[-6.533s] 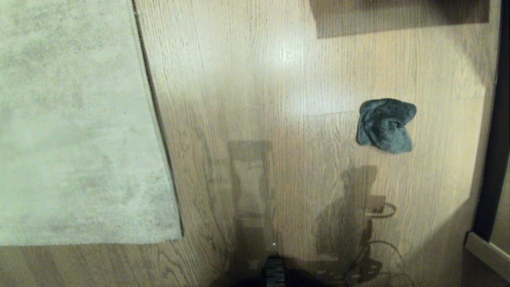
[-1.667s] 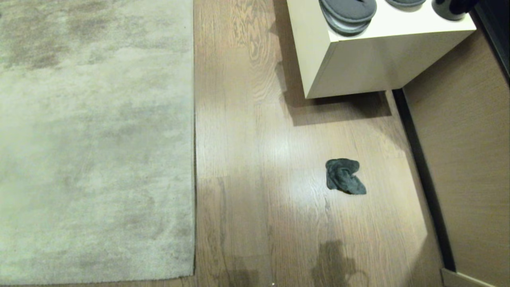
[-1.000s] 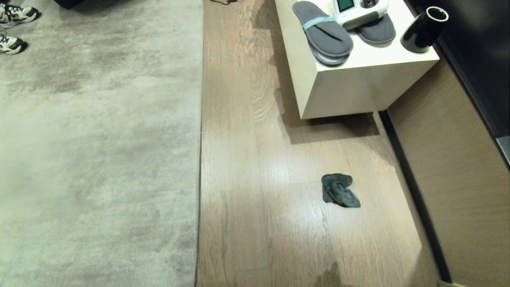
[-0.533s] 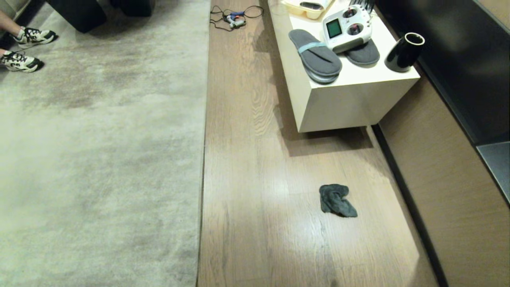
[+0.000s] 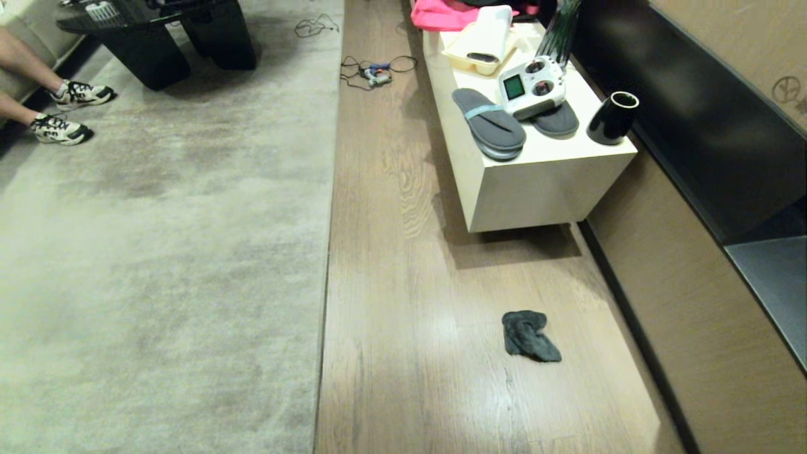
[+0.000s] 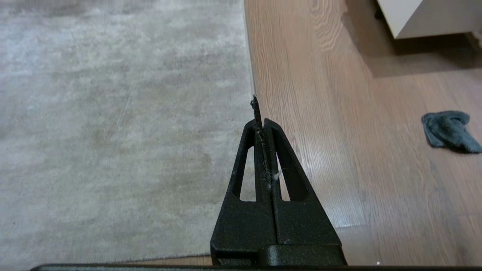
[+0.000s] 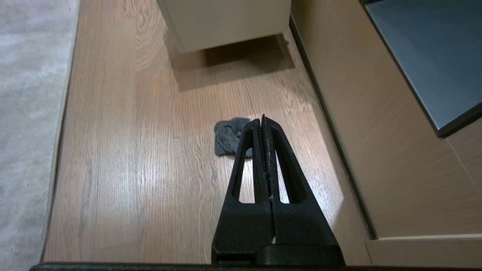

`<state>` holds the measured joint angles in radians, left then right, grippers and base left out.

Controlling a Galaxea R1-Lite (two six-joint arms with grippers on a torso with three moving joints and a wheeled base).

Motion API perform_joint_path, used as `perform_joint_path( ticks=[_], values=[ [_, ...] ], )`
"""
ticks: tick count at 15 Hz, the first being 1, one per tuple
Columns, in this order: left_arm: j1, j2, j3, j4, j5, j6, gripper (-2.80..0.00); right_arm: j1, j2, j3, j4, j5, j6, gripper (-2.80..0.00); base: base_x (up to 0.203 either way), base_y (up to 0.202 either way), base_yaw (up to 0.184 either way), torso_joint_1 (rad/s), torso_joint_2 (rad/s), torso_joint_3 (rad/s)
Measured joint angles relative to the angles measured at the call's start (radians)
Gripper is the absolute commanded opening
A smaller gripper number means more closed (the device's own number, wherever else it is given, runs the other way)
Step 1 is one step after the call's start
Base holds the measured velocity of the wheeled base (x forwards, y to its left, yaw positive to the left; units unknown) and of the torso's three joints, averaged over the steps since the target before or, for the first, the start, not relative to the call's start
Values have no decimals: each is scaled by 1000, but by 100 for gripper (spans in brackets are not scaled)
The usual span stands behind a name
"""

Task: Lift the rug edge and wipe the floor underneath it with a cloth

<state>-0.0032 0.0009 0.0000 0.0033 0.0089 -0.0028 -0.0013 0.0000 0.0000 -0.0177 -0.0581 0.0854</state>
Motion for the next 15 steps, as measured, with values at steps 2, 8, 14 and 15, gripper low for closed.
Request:
perform_joint_path(
  ticks=[2,8,14,15],
  values=[
    [0,0,0,0,0,0,-280,0,0,0,0,0,0,-280,0,0,0,5,-4,206],
    [0,0,0,0,0,-1,-280,0,0,0,0,1,0,-280,0,0,0,2,2,203],
    [0,0,0,0,0,-3,-280,0,0,0,0,0,0,-280,0,0,0,2,1,198],
    [0,0,0,0,0,-3,-280,0,0,0,0,0,0,-280,0,0,0,5,-4,205]
  ],
)
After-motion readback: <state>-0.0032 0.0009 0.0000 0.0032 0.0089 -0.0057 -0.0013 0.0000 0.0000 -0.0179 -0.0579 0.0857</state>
